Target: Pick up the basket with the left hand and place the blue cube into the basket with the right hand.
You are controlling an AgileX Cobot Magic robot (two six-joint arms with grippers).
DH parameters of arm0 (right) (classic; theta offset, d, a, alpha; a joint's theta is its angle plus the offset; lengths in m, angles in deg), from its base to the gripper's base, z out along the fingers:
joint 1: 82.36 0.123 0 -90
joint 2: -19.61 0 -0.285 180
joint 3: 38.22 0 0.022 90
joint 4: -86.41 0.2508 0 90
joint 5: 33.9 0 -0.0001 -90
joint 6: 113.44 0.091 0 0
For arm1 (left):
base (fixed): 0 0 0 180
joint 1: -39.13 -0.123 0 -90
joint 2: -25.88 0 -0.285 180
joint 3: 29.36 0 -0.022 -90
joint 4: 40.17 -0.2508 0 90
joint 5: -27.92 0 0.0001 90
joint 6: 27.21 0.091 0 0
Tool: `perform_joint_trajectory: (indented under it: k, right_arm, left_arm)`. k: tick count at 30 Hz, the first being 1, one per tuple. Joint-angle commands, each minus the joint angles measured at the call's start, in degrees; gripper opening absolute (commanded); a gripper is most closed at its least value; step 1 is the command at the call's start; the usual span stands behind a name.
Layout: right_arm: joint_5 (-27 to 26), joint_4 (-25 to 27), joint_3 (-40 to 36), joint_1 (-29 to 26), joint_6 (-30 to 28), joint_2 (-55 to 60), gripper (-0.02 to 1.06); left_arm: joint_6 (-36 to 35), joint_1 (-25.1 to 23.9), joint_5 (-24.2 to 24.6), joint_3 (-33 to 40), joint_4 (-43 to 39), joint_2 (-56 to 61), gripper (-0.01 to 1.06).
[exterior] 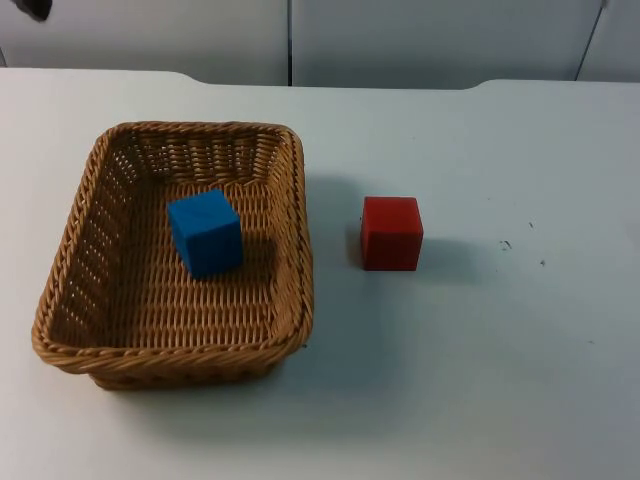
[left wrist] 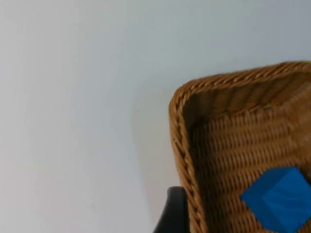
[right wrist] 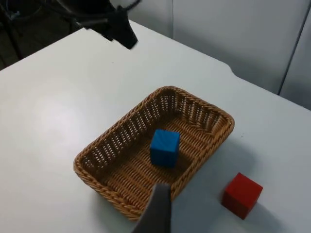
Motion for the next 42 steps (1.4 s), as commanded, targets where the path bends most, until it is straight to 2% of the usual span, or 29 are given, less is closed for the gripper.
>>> perform_joint_trajectory:
  k: [1, 5, 6, 10, 11, 15, 16, 20, 21, 24, 31, 36, 38, 42]
  right_arm:
    - [-0.75, -2.04, -0.24, 0.19, -0.41, -0.2, 0.8]
    - [-0.75, -2.9, -0.24, 0.19, -1.02, -0.2, 0.8]
    - [-0.75, -2.9, -0.24, 0.19, -1.02, -0.2, 0.8]
    - [-0.4, -2.67, -0.34, 0.19, -2.7, -0.29, 0.8]
    - [-0.4, -2.67, -0.34, 0.19, -2.7, -0.29, 0.8]
    - [-0.39, -1.03, -0.34, 0.19, -5.98, -0.29, 0.8]
    - [-0.39, -1.03, -0.34, 0.19, -5.98, -0.29, 0.8]
    - [-0.39, 0.6, -0.34, 0.19, -7.63, -0.29, 0.8]
    - [-0.39, 0.6, -0.34, 0.19, -7.63, -0.29, 0.8]
    - [-0.39, 2.12, -0.34, 0.19, -9.01, -0.29, 0.8]
    - [1.08, 3.44, -0.67, 0.19, -10.04, -0.29, 0.8]
    - [-3.11, 4.51, -7.38, 0.19, -10.04, -3.21, 0.8]
    - [-6.32, 5.1, -12.69, 0.19, -9.83, -6.85, 0.8]
    - [-6.35, 6.29, -16.84, 0.19, -9.83, -11.71, 0.8]
  left_arm:
    - [-1.13, 0.38, 2.29, -0.28, 0.19, 5.98, 0.69]
    - [-1.13, 0.38, 4.74, 0.04, 2.16, 18.11, 0.69]
    - [-1.13, 0.38, 4.74, 0.04, 2.16, 18.11, 0.69]
    - [-0.88, 0.38, 3.18, 4.9, 2.9, 32.15, 0.69]
    - [-0.88, 0.38, 3.18, 4.9, 2.9, 32.15, 0.69]
    - [0.15, 0.38, 0.8, 15.36, 2.2, 47.42, 0.69]
    - [0.15, 0.38, 0.8, 15.36, 2.2, 47.42, 0.69]
    - [0.85, 0.38, 0.41, 24.96, 2.22, 59.78, 0.69]
    - [0.85, 0.38, 0.41, 24.96, 2.22, 59.78, 0.69]
    - [0.41, 0.38, 0.79, 31.56, 2.22, 68.49, 0.69]
    - [-1.42, 0.38, 3.28, 36.16, 2.17, 77.3, 0.69]
    - [-2.52, 0.38, 6.32, 36.98, 2.17, 81.81, 0.69]
    - [-2.52, 0.38, 8.28, 36.98, 2.17, 83.89, 0.69]
    - [-2.57, 0.38, 10.88, 36.98, 2.17, 86.39, 0.69]
